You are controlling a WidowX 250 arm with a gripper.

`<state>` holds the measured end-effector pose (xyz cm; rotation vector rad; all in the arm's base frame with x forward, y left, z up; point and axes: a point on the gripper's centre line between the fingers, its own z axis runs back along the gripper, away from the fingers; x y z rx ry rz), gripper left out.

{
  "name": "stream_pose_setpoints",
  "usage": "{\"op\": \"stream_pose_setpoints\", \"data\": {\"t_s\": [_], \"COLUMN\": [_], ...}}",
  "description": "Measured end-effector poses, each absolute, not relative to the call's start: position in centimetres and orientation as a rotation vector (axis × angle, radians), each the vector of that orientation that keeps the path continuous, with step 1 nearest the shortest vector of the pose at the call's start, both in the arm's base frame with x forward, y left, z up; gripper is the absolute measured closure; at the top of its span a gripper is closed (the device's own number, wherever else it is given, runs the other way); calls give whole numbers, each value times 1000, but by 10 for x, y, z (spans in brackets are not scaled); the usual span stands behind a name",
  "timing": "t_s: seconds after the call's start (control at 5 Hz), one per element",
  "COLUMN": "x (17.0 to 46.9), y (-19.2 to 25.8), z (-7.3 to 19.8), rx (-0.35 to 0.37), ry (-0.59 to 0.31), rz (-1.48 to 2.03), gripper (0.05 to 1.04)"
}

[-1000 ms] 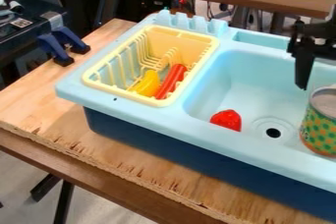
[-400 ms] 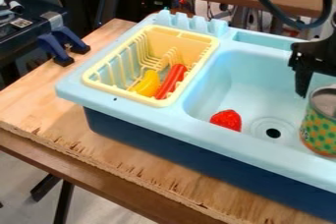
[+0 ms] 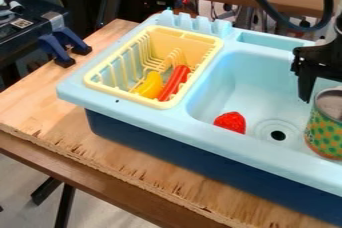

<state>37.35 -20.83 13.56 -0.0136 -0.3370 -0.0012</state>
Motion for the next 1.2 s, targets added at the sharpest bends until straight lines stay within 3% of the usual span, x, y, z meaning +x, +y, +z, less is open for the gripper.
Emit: {"op": "stream_pose_setpoints", "data": {"t_s": [0.6, 1.2], "x": [344, 290], "y": [-215, -229], "z": [129, 135], "rx": [-26, 18], "ry": [-213, -115], "rz": [69, 60], "gripper": [83, 83]}}
